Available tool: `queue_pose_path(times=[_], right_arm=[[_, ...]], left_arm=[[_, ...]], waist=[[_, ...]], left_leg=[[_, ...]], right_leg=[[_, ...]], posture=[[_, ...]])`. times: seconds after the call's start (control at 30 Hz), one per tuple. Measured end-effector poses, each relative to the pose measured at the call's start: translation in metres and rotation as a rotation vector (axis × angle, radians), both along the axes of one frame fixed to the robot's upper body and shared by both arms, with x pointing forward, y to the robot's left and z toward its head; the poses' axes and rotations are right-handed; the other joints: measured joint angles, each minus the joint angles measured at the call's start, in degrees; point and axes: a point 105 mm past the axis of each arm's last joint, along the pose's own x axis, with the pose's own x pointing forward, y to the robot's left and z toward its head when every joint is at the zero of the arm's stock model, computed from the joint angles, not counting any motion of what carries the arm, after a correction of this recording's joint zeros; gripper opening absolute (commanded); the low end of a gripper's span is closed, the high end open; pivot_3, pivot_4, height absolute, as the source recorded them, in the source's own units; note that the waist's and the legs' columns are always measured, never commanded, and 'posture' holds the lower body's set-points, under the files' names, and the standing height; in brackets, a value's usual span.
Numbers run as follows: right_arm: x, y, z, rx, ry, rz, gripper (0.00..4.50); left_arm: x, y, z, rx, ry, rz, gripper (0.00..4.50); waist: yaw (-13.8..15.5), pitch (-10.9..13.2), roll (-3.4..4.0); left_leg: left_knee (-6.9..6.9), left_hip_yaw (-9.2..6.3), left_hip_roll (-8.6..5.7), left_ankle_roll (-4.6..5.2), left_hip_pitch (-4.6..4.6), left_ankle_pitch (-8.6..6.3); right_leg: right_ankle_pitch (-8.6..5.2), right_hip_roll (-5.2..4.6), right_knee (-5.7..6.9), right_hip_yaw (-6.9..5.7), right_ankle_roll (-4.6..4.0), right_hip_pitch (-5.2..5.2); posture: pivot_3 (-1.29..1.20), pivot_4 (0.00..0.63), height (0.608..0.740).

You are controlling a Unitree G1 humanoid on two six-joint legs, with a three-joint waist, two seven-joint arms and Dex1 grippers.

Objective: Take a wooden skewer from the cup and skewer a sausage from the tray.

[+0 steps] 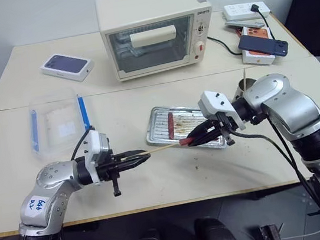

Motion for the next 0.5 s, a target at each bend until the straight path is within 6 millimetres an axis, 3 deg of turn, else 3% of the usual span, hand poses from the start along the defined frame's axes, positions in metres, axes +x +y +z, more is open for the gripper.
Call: queue_pose_path(times=[0.5], right_arm=[[-0.0002,0.0002,0.0001,0.000,0.001,0.000,0.55]], left_arm=[[0.0039,-0.0102,-0.0050,-0.017,0.007,-0.017,0.00]], waist=[[0.02,0.00,0.00]], left_leg=[[0.02,0.00,0.00,0.00,0.00,0.00]], right_leg=[[0.00,0.00,0.02,0.00,0.00,0.00]], posture=[[0.00,0.150,0.740]])
